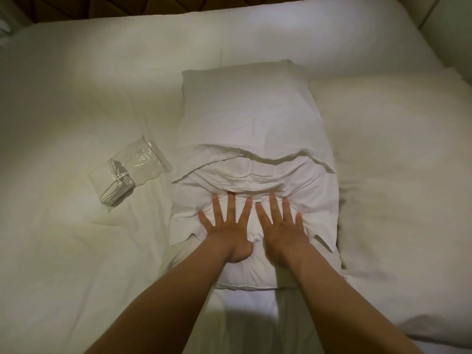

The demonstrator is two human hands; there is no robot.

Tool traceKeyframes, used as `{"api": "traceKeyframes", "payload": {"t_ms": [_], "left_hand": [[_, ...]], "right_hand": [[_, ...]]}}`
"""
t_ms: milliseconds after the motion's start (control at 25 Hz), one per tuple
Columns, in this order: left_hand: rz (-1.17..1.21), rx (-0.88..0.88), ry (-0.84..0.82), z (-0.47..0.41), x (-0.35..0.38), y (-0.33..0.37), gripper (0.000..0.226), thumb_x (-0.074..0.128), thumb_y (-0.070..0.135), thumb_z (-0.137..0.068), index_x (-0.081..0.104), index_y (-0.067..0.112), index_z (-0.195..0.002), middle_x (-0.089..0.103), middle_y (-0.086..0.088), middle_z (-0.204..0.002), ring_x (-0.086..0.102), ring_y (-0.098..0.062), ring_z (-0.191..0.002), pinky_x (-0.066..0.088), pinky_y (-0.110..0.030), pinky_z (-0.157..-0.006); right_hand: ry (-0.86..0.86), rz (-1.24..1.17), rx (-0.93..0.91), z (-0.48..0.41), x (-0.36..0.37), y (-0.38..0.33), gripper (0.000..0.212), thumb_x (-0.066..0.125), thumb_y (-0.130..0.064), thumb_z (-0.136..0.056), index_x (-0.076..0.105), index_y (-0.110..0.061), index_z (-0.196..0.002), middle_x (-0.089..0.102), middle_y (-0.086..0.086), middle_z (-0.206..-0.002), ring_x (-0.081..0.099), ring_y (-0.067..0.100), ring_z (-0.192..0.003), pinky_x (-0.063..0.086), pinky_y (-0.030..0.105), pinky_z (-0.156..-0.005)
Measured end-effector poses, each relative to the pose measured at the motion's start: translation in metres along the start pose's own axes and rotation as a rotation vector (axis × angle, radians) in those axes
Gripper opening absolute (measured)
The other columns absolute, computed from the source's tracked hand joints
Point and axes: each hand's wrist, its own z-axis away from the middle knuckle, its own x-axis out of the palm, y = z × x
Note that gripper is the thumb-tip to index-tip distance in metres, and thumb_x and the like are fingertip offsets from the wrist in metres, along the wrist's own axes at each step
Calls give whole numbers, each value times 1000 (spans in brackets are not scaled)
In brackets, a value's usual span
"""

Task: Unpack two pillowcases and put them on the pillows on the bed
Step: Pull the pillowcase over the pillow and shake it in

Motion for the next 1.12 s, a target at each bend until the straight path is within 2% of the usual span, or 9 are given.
{"api": "traceKeyframes", "payload": {"t_ms": [400, 560, 640, 760, 840, 880, 960, 1040, 1120], "left_hand": [[111, 115, 20, -2, -2, -12, 88, 36, 59, -92, -38, 46, -138, -49, -2, -147, -46, -37, -133, -22, -70, -104], [168, 163, 16, 26, -30, -25, 70, 29, 55, -98, -21, 48, -146, -37, 6, -155, -34, -32, -142, -7, -65, -114], [109, 178, 34, 43, -48, -31, 73, 41, 43, -99, -11, 45, -150, -27, 6, -160, -23, -33, -147, 4, -63, -117], [-65, 123, 82, 71, -67, -31, 96, 65, 17, -88, -4, 30, -154, -15, -3, -163, -9, -37, -149, 15, -60, -116], [-111, 112, 92, 86, -70, -25, 91, 63, 15, -91, -2, 23, -155, -10, -9, -163, -4, -38, -149, 15, -59, -116], [-119, 116, 91, 92, -72, -21, 88, 61, 15, -93, -2, 21, -155, -8, -10, -164, -3, -38, -149, 15, -60, -117], [-86, 101, 67, 98, -76, -19, 87, 59, 13, -94, -3, 21, -155, -7, -10, -164, 0, -38, -150, 17, -60, -117], [-13, 89, 34, 98, -77, -19, 89, 59, 13, -93, -4, 23, -155, -7, -9, -163, 1, -37, -150, 20, -60, -116], [39, 86, 4, 98, -77, -19, 93, 62, 18, -92, -6, 25, -155, -8, -8, -164, 1, -36, -150, 22, -59, -116]], "right_hand": [[-11, -61, 4, -7, -13, 2, 83, 43, -14, -97, -15, -35, -154, -33, 1, -158, -30, 29, -145, -7, 53, -118], [25, -255, -80, 23, -45, 14, 79, 47, -3, -95, 8, -39, -155, -15, -7, -163, -14, 21, -150, 3, 44, -123], [139, -274, -78, 49, -61, 26, 63, 42, -10, -100, 21, -34, -154, 2, -6, -165, 3, 21, -151, 16, 42, -122], [249, 5, 49, 93, -76, 39, 50, 32, -18, -102, 26, -22, -151, 34, 6, -152, 36, 27, -137, 39, 42, -104], [280, 62, 114, 112, -75, 44, 43, 35, -15, -97, 36, -17, -140, 49, 7, -129, 49, 27, -118, 44, 38, -83], [293, 11, 140, 117, -73, 46, 37, 37, -15, -95, 40, -15, -132, 50, 7, -120, 50, 28, -112, 43, 37, -77], [343, -328, 245, 122, -68, 46, 31, 38, -24, -97, 42, -11, -124, 50, 13, -116, 52, 33, -107, 45, 38, -79], [349, -688, 396, 122, -60, 46, 39, 39, -33, -99, 41, -6, -127, 52, 21, -122, 53, 38, -108, 46, 40, -88], [257, -877, 516, 122, -46, 47, 48, 41, -33, -99, 36, 0, -134, 50, 24, -132, 52, 39, -116, 41, 37, -91]]}}
